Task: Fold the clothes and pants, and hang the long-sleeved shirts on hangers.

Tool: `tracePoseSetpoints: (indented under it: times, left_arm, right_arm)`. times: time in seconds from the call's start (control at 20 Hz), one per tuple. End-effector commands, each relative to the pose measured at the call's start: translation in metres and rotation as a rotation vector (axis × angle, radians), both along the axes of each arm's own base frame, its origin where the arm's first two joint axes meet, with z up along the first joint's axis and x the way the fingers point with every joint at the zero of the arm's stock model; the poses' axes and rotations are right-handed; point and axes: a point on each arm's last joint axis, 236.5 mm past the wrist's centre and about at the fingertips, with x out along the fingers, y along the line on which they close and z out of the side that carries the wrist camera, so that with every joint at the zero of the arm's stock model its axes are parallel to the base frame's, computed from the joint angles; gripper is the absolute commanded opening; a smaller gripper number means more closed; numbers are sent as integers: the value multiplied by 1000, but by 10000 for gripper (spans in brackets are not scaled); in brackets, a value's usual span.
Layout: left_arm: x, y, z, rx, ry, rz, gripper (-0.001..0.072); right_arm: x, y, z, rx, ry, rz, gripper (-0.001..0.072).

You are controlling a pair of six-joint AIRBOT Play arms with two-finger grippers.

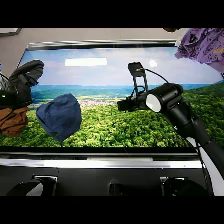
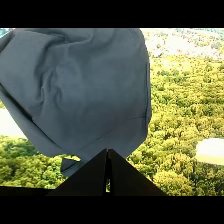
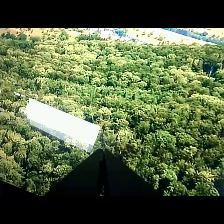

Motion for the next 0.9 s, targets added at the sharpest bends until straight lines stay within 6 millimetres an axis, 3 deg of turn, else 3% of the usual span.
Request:
tracePoseSetpoints:
  times: [0.0,0.5,0.55,0.6,0.65,0.75,0.85]
  left_arm:
    - [1,0,1,0,-5,0,17]
    - [6,1,4,1,-31,4,18]
    - [6,1,3,1,-30,5,65]
    - [7,1,0,0,-20,5,442]
    - [6,0,-6,-12,11,25,720]
    - [10,6,-31,9,75,31,720]
    - [17,15,-71,38,143,45,720]
  right_arm:
    - [0,1,0,2,1,1,26]
    - [1,1,1,5,-3,1,26]
    - [2,2,2,8,-9,1,26]
    - [3,3,2,11,-14,1,26]
    - [3,3,3,12,-15,1,26]
    - [3,2,2,11,-15,1,26]
    - [3,3,2,12,-14,1,26]
